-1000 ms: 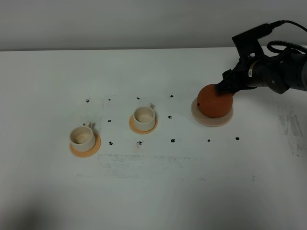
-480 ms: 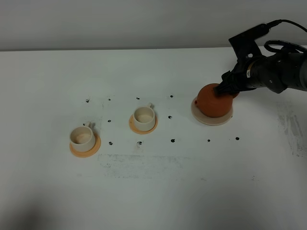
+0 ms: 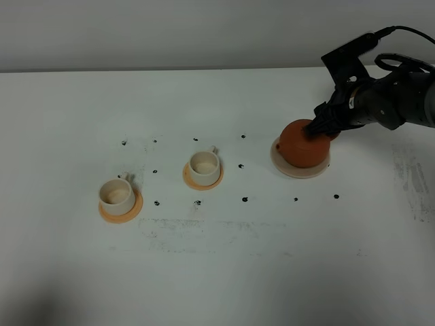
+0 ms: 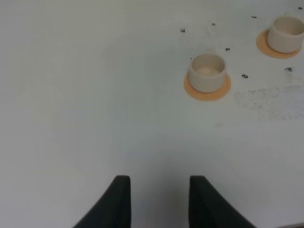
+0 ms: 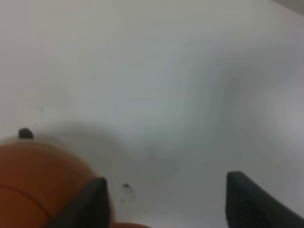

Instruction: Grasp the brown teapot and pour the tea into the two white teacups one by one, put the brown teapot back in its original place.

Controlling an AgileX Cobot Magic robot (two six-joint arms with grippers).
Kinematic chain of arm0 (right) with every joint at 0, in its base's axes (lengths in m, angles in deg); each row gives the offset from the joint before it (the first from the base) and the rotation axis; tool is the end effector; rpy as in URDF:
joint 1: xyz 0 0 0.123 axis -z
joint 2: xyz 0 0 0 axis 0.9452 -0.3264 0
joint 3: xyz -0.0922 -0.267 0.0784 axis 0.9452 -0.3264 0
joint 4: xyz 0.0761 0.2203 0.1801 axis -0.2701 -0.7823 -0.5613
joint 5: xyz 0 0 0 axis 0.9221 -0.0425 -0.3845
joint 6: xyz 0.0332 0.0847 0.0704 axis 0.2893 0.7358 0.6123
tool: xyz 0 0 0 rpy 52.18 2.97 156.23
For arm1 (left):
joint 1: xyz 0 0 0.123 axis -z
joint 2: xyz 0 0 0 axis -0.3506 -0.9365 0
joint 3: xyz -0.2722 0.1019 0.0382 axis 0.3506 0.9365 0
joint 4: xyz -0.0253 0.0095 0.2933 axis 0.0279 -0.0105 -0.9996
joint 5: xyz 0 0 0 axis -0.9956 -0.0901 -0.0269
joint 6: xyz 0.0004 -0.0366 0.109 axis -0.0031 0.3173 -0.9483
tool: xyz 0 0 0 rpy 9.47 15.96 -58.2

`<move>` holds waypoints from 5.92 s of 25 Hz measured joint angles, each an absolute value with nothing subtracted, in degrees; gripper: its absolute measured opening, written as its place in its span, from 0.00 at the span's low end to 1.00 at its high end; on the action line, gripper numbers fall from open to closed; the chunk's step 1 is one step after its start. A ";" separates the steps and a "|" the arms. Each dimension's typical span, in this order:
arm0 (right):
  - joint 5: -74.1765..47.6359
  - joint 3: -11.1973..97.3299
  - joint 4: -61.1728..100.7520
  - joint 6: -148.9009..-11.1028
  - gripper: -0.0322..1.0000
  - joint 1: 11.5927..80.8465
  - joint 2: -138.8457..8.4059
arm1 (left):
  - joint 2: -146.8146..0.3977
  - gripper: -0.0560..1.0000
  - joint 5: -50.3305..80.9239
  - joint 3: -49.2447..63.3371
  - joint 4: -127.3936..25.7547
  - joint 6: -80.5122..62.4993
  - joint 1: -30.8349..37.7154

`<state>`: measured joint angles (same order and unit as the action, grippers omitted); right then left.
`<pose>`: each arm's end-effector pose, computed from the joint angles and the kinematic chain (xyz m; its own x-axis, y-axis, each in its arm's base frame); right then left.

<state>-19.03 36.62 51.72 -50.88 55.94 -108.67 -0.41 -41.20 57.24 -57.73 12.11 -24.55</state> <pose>0.4657 0.1124 0.1096 -0.6664 -0.4807 -0.5700 -0.4080 0.8749 -0.2608 0.0463 -0.0082 0.2925 -0.4302 0.1373 -0.8922 0.0930 0.9898 0.1075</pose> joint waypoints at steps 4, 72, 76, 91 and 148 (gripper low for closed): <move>-19.80 36.73 51.47 -51.03 0.53 55.94 -108.67 | -0.41 0.34 -41.20 57.24 -57.73 12.11 -24.55; -13.75 37.93 52.15 -53.14 0.53 56.76 -108.72 | -0.41 0.34 -41.20 57.24 -57.73 12.11 -24.55; -11.17 37.93 53.99 -51.36 0.52 57.72 -108.72 | -0.41 0.34 -41.20 57.24 -57.73 12.11 -24.55; 5.02 25.61 51.07 -49.84 0.52 63.69 -97.91 | -0.41 0.34 -41.20 57.24 -57.73 12.11 -24.55; -1.63 26.96 49.12 -48.58 0.52 62.87 -108.10 | -0.41 0.34 -41.20 57.24 -57.73 12.11 -24.55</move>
<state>-1.63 26.96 49.12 -48.58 62.87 -108.10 -0.41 -41.20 57.24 -57.73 12.11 -24.55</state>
